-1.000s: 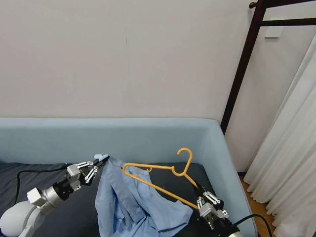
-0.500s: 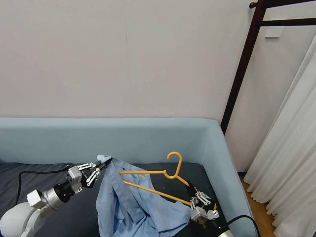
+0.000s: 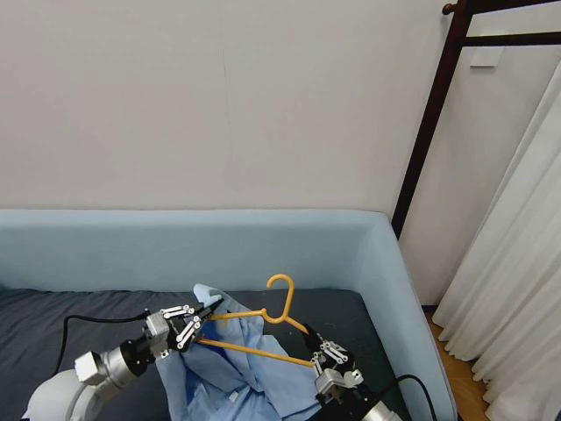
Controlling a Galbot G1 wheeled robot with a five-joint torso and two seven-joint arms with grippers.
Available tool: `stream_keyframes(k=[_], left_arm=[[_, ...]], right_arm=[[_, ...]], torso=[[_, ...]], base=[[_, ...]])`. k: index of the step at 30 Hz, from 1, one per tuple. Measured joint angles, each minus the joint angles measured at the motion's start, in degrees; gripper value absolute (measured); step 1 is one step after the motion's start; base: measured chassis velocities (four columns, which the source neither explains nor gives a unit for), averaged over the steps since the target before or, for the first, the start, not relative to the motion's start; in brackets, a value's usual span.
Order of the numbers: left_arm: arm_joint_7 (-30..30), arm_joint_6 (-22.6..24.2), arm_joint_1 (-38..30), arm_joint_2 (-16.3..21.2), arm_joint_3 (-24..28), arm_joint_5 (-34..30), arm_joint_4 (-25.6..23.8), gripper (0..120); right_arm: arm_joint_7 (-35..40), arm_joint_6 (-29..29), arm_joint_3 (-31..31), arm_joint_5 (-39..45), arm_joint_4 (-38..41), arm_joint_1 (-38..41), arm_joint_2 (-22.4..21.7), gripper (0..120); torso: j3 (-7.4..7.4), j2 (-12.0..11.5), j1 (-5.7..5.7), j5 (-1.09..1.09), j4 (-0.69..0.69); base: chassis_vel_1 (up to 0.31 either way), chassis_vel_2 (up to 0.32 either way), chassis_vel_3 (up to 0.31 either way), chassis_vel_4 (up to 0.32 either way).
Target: Pick up the clothes from the sofa and hang them on the clothes hanger.
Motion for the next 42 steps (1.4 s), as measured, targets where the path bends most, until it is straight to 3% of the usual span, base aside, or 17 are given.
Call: stream_keyframes(k=[11, 20, 33, 42], left_arm=[[4.7, -1.9, 1.9, -3.7, 3.9, 3.8, -2.0, 0], [7.3, -2.9, 1.8, -4.2, 2.9, 4.3, -1.4, 0], [6.7, -2.5, -0.2, 1.7, -3.4, 0.5, -4.1, 0], [7.8, -2.4, -1.5, 3.3, -4.1, 0.9, -2.0, 0]], right_arm=[[0.5, -4.0, -4.4, 5.4, -2.7, 7.2, 2.2, 5], [0.1, -5.2, -2.3, 8.5, -0.9, 8.1, 1.9, 5], [0.6, -5.5, 1.6, 2.1, 0.5, 2.4, -0.2, 5], [3.3, -4.8, 4.5, -3.8, 2.4, 0.7, -1.8, 5]], torso=[[0.00, 0.0, 0.00, 0.00, 0.01], [0.00, 0.0, 0.00, 0.00, 0.01], [0.00, 0.0, 0.00, 0.00, 0.00], [0.00, 0.0, 0.00, 0.00, 0.01]], base=[[0.000, 0.000, 0.000, 0.000], [0.000, 0.000, 0.000, 0.000], [0.000, 0.000, 0.000, 0.000], [0.000, 0.000, 0.000, 0.000]])
